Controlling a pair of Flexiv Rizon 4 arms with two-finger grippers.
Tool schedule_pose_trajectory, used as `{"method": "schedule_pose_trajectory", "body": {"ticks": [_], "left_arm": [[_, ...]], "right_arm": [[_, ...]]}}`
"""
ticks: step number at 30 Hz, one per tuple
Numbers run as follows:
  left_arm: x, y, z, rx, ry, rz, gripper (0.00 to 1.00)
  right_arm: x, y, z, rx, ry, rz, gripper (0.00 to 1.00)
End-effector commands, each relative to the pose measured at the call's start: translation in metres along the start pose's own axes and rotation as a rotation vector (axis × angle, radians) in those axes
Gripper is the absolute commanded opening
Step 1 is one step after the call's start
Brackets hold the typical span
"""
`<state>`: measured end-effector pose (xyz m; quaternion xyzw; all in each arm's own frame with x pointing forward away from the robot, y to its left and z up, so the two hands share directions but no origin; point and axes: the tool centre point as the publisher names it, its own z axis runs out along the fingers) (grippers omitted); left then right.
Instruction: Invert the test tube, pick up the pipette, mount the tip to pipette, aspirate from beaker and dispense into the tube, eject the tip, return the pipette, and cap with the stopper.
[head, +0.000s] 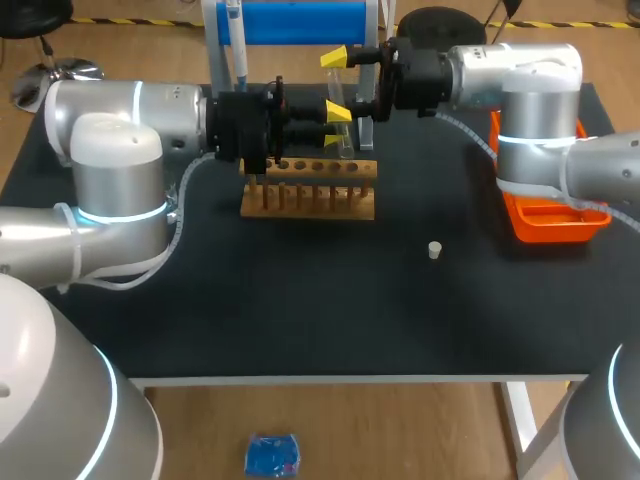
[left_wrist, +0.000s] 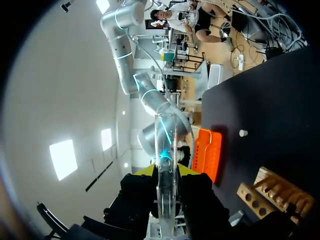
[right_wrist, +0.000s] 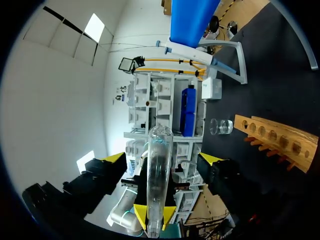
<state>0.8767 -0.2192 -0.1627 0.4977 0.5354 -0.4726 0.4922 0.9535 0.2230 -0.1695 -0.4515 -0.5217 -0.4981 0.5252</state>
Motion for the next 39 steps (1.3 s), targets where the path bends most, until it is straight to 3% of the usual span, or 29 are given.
{"method": "schedule_pose_trajectory", "body": {"ticks": [1,3,7,13,15,16,18,20,22,39], "left_arm": [[-0.001,0.001,-0.001,0.004,0.001,0.001,0.00],[-0.001,0.001,-0.001,0.004,0.001,0.001,0.00],[-0.001,0.001,-0.001,0.004,0.001,0.001,0.00],[-0.001,0.001,-0.001,0.004,0.001,0.001,0.00],[-0.001,0.001,-0.001,0.004,0.001,0.001,0.00],[-0.001,0.001,-0.001,0.004,0.001,0.001,0.00],[-0.001,0.001,-0.001,0.004,0.001,0.001,0.00],[-0.001,0.001,-0.001,0.004,0.001,0.001,0.00],[-0.001,0.001,-0.001,0.004,0.001,0.001,0.00],[-0.001,0.001,-0.001,0.004,0.001,0.001,0.00]], "right_arm": [[0.000,0.000,0.000,0.000,-0.001,-0.002,1.00],[0.000,0.000,0.000,0.000,-0.001,-0.002,1.00],[0.008,-0.009,-0.015,-0.032,-0.019,-0.347,1.00],[0.007,-0.015,-0.060,-0.055,-0.018,-0.721,1.00],[0.007,-0.017,-0.074,-0.059,0.002,-0.895,1.00],[0.009,-0.021,-0.083,-0.047,0.059,-1.038,1.00],[0.002,-0.026,-0.090,-0.049,-0.064,-1.286,1.00],[-0.002,-0.022,-0.097,-0.109,-0.077,-1.362,1.00],[-0.008,-0.012,-0.102,-0.225,-0.162,-1.451,1.00],[-0.008,-0.012,-0.102,-0.225,-0.162,-1.451,1.00]]}}
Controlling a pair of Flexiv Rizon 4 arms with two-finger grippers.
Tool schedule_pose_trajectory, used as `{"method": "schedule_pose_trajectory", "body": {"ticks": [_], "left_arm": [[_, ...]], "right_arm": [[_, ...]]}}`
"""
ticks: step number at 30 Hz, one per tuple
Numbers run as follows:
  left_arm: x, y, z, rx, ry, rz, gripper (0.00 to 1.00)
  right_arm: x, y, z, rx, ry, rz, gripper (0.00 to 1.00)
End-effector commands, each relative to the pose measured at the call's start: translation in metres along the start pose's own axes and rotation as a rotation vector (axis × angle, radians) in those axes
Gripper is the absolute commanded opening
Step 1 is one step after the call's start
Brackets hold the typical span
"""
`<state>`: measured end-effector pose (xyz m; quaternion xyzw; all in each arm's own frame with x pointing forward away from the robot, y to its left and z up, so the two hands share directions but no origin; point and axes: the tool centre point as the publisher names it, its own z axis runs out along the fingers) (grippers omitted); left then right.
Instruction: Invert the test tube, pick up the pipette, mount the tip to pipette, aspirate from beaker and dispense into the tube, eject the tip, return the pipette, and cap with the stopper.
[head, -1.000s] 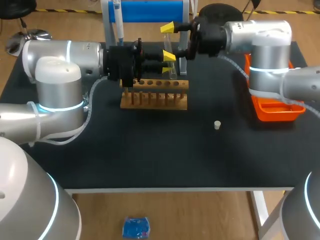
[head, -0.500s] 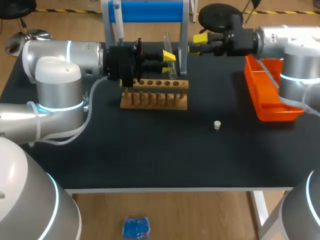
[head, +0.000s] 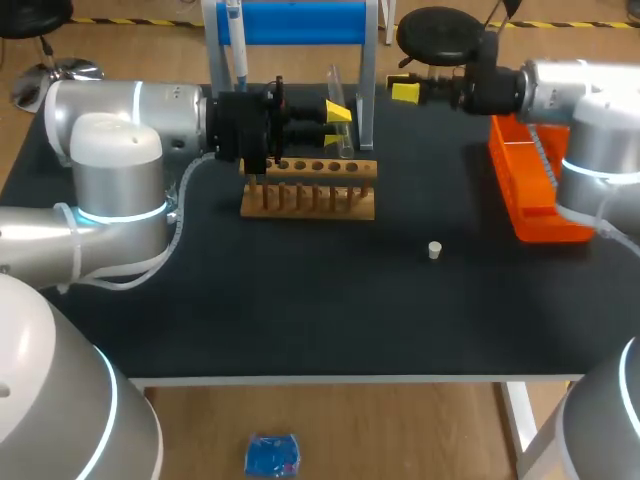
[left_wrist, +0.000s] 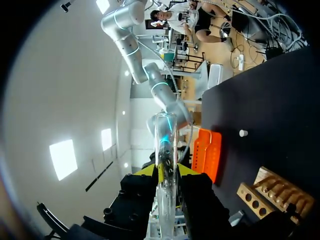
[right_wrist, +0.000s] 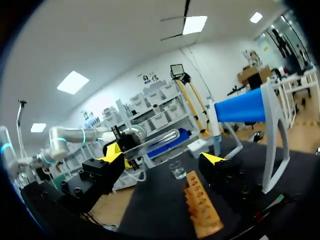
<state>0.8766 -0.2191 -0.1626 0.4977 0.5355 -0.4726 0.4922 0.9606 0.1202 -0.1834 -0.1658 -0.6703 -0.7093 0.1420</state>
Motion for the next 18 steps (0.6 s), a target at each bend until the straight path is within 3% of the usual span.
{"method": "schedule_pose_trajectory", "body": {"ticks": [1,3,4,6,9,11,14,18], "left_arm": [[0.000,0.001,0.000,0.004,0.001,0.001,0.00],[0.000,0.001,0.000,0.004,0.001,0.001,0.00],[0.000,0.001,0.000,0.004,0.001,0.001,0.00],[0.000,0.001,0.000,0.004,0.001,0.001,0.00],[0.000,0.001,0.000,0.004,0.001,0.001,0.00],[0.000,0.001,0.000,0.004,0.001,0.001,0.00],[0.000,0.001,0.000,0.004,0.001,0.001,0.00],[0.000,0.001,0.000,0.004,0.001,0.001,0.00]], "right_arm": [[0.004,-0.012,-0.001,0.062,-0.086,-0.410,1.00],[-0.005,-0.026,-0.007,0.198,-0.018,-0.354,1.00],[-0.008,-0.029,-0.010,0.223,0.001,-0.335,1.00],[-0.015,-0.030,-0.017,0.252,0.033,-0.173,1.00],[-0.025,-0.026,-0.026,0.329,0.035,-0.076,1.00],[-0.030,-0.022,-0.031,0.370,0.022,-0.079,1.00],[-0.035,-0.017,-0.032,0.349,0.042,-0.096,1.00],[-0.038,-0.032,-0.030,0.339,0.100,-0.158,1.00]]}}
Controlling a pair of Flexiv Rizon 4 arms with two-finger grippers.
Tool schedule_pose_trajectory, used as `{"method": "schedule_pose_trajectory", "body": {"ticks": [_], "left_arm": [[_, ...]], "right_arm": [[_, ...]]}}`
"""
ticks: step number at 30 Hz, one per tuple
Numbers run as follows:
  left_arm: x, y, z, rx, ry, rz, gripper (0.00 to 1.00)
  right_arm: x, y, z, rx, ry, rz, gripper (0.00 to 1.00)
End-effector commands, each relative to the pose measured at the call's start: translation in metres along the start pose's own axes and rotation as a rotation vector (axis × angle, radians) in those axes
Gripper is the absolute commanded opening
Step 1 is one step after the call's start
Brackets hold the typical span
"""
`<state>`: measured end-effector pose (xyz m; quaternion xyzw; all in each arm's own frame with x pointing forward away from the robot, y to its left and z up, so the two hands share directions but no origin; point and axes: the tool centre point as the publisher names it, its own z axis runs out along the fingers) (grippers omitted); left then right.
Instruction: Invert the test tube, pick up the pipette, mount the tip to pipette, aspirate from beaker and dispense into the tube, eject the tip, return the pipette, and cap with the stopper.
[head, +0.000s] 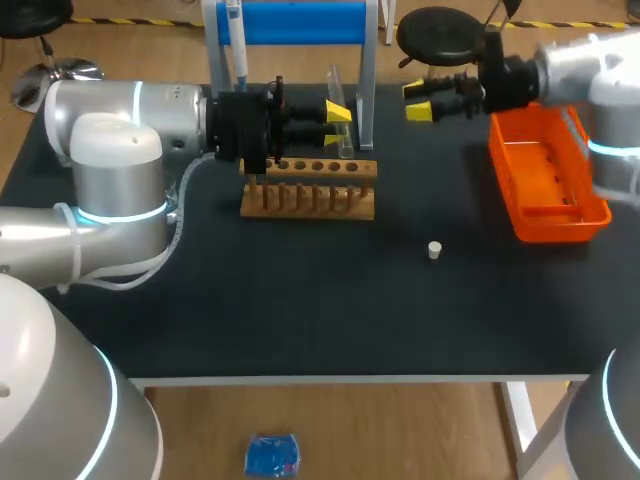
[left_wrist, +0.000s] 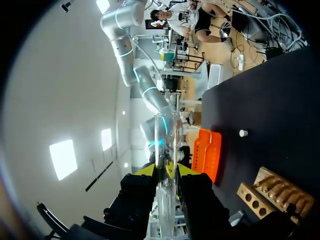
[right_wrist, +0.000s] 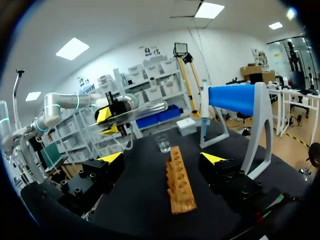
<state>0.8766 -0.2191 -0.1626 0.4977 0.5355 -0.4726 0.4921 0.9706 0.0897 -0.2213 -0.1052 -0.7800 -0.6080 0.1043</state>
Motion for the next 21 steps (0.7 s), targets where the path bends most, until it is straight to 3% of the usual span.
{"method": "schedule_pose_trajectory", "body": {"ticks": [1,5,12,21], "left_arm": [[0.000,0.001,0.000,0.004,0.001,0.001,0.00],[0.000,0.001,0.000,0.004,0.001,0.001,0.00],[0.000,0.001,0.000,0.004,0.001,0.001,0.00],[0.000,0.001,0.000,0.004,0.001,0.001,0.00]], "right_arm": [[-0.012,-0.010,0.005,0.044,0.129,-0.043,1.00],[-0.016,-0.023,0.012,0.011,0.090,-0.116,1.00],[-0.016,-0.030,0.023,-0.074,-0.060,-0.232,1.00],[-0.007,-0.039,0.032,0.012,-0.112,-0.315,1.00]]}}
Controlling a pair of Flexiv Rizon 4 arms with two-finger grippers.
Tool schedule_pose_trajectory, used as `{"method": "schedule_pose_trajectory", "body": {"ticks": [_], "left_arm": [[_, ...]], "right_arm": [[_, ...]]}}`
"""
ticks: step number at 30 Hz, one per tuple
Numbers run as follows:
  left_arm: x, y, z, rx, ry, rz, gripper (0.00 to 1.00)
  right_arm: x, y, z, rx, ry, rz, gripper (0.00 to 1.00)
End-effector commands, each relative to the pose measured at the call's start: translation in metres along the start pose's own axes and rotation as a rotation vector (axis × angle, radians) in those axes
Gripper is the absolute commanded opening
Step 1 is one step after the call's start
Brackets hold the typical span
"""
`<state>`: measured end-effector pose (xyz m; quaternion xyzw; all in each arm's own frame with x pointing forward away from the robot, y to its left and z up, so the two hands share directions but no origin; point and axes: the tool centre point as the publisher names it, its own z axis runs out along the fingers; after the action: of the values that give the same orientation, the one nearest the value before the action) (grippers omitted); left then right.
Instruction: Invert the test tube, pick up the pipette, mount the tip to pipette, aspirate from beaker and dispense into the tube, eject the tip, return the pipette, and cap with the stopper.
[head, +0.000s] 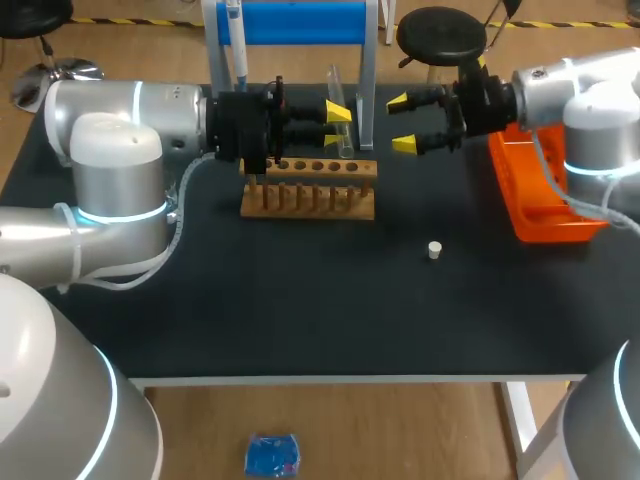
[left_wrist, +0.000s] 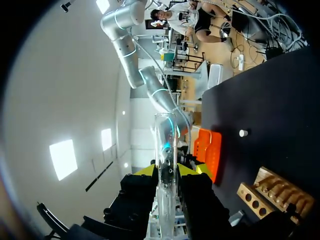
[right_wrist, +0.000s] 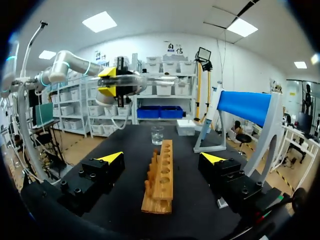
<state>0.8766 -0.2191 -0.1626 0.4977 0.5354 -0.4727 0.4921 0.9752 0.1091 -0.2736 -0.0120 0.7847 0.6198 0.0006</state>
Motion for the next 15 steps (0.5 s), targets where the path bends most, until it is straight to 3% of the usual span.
{"method": "schedule_pose_trajectory", "body": {"ticks": [1,15], "left_arm": [[0.000,0.001,-0.001,0.004,0.001,0.001,0.00],[0.000,0.001,-0.001,0.004,0.001,0.001,0.00]], "right_arm": [[0.011,0.006,0.001,0.043,-0.086,0.001,1.00],[0.009,-0.011,0.011,0.121,-0.134,0.029,1.00]]}}
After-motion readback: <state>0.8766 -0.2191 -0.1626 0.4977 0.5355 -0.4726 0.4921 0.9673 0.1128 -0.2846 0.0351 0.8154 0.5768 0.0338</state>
